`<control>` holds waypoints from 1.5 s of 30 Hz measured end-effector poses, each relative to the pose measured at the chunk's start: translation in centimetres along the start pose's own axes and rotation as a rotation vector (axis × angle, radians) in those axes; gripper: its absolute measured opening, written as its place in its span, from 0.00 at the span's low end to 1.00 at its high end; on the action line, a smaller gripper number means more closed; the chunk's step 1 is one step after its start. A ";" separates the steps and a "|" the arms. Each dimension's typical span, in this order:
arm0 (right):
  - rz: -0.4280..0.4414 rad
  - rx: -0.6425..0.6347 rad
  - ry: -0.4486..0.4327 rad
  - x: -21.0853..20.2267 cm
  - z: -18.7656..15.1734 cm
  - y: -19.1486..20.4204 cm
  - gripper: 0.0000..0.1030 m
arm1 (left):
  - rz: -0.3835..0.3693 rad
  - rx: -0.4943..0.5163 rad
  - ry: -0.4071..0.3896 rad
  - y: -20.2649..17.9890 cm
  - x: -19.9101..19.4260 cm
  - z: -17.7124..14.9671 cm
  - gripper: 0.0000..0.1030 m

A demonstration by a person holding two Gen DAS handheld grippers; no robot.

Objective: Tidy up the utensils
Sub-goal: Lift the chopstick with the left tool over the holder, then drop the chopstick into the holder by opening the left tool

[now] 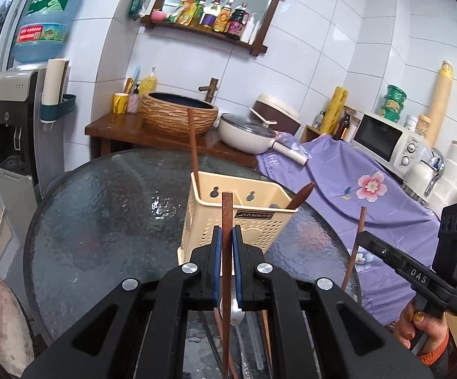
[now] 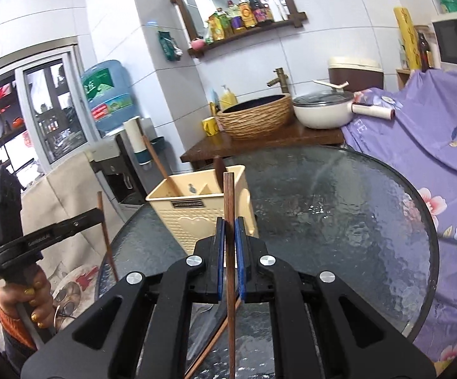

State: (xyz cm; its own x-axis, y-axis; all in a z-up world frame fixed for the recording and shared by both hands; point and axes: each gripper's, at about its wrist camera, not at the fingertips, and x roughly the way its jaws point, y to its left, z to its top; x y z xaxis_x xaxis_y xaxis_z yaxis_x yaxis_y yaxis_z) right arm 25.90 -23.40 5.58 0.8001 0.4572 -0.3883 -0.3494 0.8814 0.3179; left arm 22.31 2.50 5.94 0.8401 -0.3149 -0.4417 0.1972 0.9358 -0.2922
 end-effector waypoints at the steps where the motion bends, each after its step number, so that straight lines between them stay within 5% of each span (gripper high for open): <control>1: 0.002 -0.004 -0.001 -0.2 0.0 0.2 0.07 | -0.001 0.002 -0.001 0.0 -0.1 0.0 0.07; 26: 0.099 -0.101 -0.036 -2.0 4.0 4.0 0.07 | -0.040 0.060 -0.066 -1.5 -2.5 3.6 0.07; 34: 0.160 -0.155 -0.085 -3.0 10.4 6.3 0.07 | -0.050 0.112 -0.120 -2.7 -3.8 9.2 0.07; 39: 0.145 -0.185 -0.145 -2.4 16.1 8.2 0.07 | -0.043 0.112 -0.184 -3.6 -4.4 15.0 0.07; 45: 0.077 -0.198 -0.192 0.3 19.2 8.9 0.07 | 0.019 0.090 -0.213 -4.1 -2.1 18.4 0.06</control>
State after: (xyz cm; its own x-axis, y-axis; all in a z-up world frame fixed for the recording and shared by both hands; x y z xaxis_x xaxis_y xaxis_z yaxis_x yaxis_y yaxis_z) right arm 32.42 -17.65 24.90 0.8388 0.5093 -0.1926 -0.4857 0.8597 0.1580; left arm 29.07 2.23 23.68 0.9297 -0.2660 -0.2546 0.2170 0.9545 -0.2048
